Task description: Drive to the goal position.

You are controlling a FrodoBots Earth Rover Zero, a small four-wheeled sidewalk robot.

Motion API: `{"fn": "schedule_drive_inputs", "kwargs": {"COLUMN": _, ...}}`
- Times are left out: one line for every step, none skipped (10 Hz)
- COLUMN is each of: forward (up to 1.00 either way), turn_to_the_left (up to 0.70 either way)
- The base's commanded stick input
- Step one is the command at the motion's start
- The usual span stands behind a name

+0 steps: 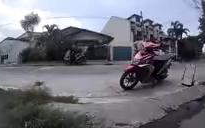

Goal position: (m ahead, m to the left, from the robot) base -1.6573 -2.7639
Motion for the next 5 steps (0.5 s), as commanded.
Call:
{"fn": "schedule_drive_inputs", "kwargs": {"forward": 0.00, "turn_to_the_left": 0.00}}
{"fn": "schedule_drive_inputs", "kwargs": {"forward": 0.00, "turn_to_the_left": 0.00}}
{"fn": "schedule_drive_inputs", "kwargs": {"forward": 0.00, "turn_to_the_left": 0.00}}
{"fn": "schedule_drive_inputs", "kwargs": {"forward": 0.01, "turn_to_the_left": 0.00}}
{"fn": "schedule_drive_inputs", "kwargs": {"forward": 0.04, "turn_to_the_left": 0.00}}
